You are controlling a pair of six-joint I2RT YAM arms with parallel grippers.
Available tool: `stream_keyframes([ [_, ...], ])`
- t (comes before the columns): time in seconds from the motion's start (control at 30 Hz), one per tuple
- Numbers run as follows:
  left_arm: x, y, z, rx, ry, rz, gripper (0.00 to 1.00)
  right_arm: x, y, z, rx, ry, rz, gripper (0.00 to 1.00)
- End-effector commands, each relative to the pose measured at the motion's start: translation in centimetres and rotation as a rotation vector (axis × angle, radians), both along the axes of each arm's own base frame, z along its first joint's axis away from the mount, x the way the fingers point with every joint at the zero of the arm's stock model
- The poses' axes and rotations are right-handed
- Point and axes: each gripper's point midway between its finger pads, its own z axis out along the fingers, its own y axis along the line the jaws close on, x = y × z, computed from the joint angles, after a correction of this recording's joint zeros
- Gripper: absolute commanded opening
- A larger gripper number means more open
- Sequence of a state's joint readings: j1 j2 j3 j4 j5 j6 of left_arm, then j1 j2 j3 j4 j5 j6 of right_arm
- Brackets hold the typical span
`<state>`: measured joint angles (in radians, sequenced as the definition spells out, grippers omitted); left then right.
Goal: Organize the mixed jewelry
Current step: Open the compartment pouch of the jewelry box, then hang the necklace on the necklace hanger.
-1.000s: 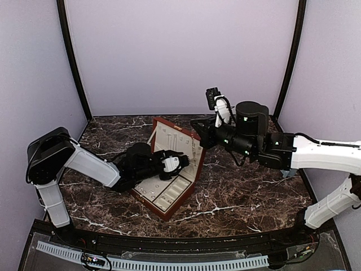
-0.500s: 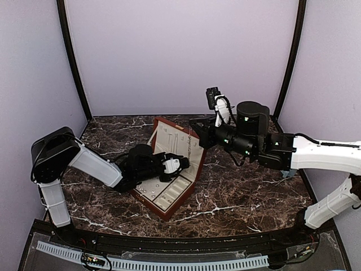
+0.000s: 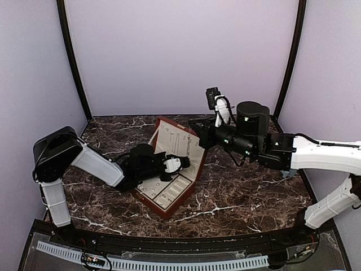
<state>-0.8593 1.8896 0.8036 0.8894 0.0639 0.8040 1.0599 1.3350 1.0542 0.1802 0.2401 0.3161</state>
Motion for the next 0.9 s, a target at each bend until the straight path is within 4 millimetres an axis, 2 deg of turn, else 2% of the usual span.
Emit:
stream_keyframes([
  [0.0, -0.1, 1.2, -3.4, 0.087, 0.078, 0.025, 0.27, 0.2, -0.1, 1.4, 0.038, -0.029, -0.012, 0.00],
  [0.27, -0.4, 1.4, -3.4, 0.086, 0.087, 0.024, 0.17, 1.1, -0.1, 1.1, 0.006, -0.039, -0.049, 0.00],
  [0.57, -0.8, 1.4, -3.4, 0.092, 0.091, 0.023, 0.00, 2.4, 0.2, 1.0, -0.023, -0.057, -0.109, 0.00],
  [0.87, -1.4, 1.4, -3.1, 0.086, 0.072, 0.027, 0.00, 3.7, 0.6, 1.5, -0.039, -0.088, -0.161, 0.00],
])
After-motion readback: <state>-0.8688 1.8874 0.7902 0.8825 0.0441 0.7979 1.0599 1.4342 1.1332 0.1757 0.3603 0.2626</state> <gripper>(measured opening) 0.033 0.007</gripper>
